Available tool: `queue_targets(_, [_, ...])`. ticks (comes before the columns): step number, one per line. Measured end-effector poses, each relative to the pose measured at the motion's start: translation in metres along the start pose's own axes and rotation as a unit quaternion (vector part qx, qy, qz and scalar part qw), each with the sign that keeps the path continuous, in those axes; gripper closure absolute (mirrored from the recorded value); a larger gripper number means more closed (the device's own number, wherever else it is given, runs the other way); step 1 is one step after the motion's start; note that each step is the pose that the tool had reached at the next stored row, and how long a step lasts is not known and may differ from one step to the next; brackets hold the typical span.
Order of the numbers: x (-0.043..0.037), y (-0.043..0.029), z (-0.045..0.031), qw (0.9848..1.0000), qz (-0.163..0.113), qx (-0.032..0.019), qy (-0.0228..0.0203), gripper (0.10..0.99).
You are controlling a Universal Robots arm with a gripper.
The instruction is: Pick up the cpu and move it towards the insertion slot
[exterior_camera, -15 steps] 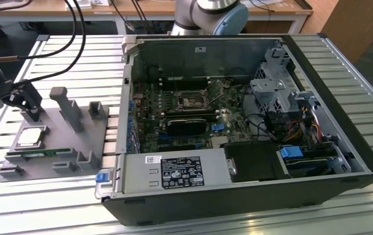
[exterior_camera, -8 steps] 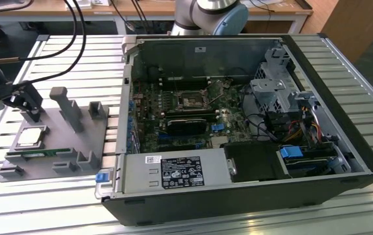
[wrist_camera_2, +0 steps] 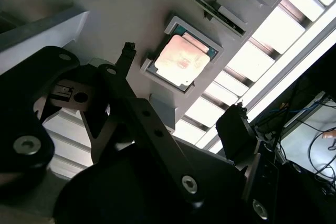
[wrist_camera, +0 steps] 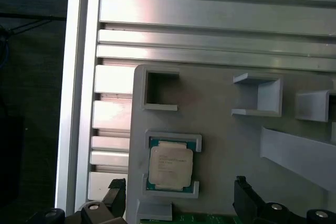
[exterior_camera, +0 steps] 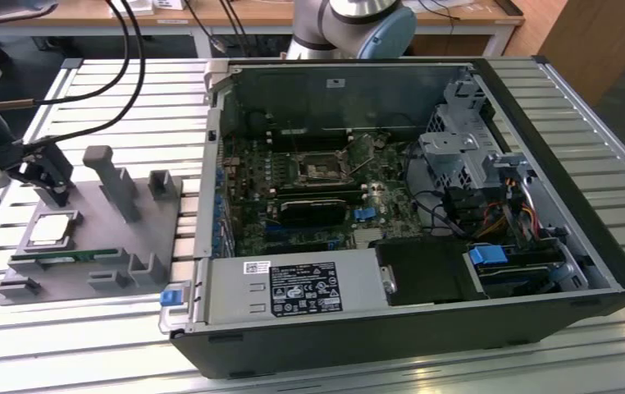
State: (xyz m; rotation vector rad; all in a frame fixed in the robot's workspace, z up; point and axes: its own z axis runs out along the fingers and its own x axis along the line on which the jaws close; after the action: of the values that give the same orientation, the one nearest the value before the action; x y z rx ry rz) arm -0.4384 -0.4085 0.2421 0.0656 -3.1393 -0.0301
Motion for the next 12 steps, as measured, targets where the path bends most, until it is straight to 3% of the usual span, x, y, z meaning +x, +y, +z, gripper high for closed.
queue_targets(12, [0.0001,-0.0019,0.0088,1.0000,0.000,0.0002,0.0000,0.192])
